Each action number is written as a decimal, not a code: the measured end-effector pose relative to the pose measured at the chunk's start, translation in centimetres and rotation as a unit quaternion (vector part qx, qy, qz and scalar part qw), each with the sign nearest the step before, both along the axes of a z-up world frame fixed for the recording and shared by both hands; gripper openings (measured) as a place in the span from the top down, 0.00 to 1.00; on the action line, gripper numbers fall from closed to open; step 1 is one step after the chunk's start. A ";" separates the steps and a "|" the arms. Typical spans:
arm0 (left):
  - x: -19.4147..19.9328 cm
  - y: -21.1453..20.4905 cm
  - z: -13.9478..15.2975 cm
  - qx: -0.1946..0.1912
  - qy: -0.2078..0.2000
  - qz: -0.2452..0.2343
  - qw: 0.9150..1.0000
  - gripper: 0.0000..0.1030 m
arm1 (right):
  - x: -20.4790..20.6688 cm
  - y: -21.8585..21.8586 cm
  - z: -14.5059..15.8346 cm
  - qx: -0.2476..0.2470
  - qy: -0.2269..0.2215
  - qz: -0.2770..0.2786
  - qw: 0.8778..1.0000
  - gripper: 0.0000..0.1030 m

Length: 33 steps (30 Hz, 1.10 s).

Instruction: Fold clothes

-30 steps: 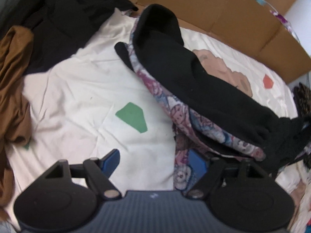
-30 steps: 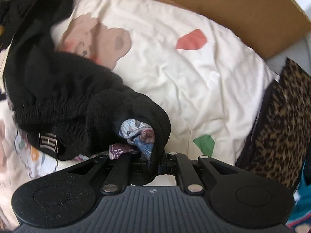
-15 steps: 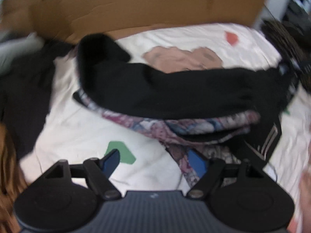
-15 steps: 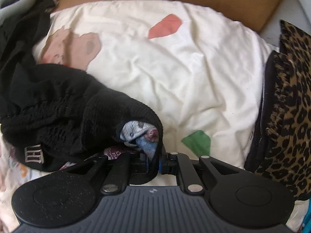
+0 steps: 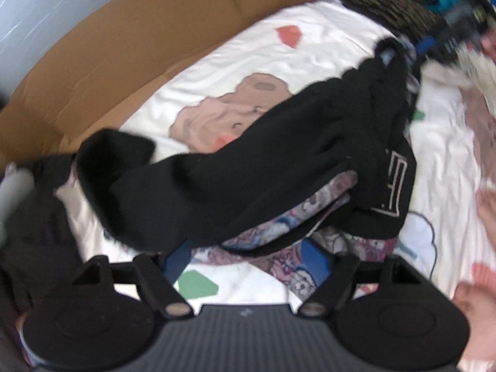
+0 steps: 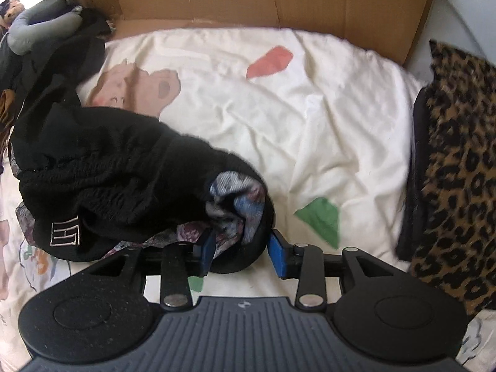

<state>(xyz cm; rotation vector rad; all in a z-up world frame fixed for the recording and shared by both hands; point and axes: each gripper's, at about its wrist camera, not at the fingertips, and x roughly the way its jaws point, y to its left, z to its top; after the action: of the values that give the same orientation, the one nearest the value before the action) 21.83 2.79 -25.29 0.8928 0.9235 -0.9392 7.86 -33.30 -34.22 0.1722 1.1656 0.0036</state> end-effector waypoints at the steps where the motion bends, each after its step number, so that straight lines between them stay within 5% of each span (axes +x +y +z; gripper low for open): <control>1: -0.1 -0.4 0.0 0.004 -0.002 -0.010 1.000 0.22 | 0.0 -0.2 0.3 -0.001 -0.005 0.000 1.000 0.57; 9: -0.9 -4.0 -1.0 0.021 0.007 -0.083 0.996 0.23 | 0.9 -0.9 2.3 -0.016 -0.031 0.051 0.998 0.57; 20: -1.1 -6.1 -3.6 0.032 0.036 -0.132 0.990 0.29 | 3.9 0.4 -0.2 -0.029 0.000 0.114 0.993 0.57; 23: -0.5 -6.2 -3.7 0.019 0.056 -0.121 0.991 0.54 | 4.1 0.4 -1.1 -0.017 -0.002 0.107 0.994 0.58; 25: 0.2 -6.1 -3.4 0.003 0.073 -0.101 0.992 0.76 | 4.0 0.1 -1.3 -0.006 -0.012 0.092 0.996 0.72; 27: 1.0 -6.0 -2.7 -0.023 0.079 -0.085 0.993 0.88 | 4.0 -0.2 -1.3 0.000 -0.021 0.079 0.997 0.80; 33: 2.5 -6.5 -1.1 -0.063 0.068 -0.054 0.994 0.93 | 4.1 -0.9 -1.1 0.004 -0.034 0.046 0.998 0.89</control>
<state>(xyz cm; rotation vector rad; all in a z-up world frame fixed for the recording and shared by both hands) 24.32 -3.71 -26.34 0.7848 0.9283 -1.1504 11.95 -34.19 -35.35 0.1245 1.1040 0.0940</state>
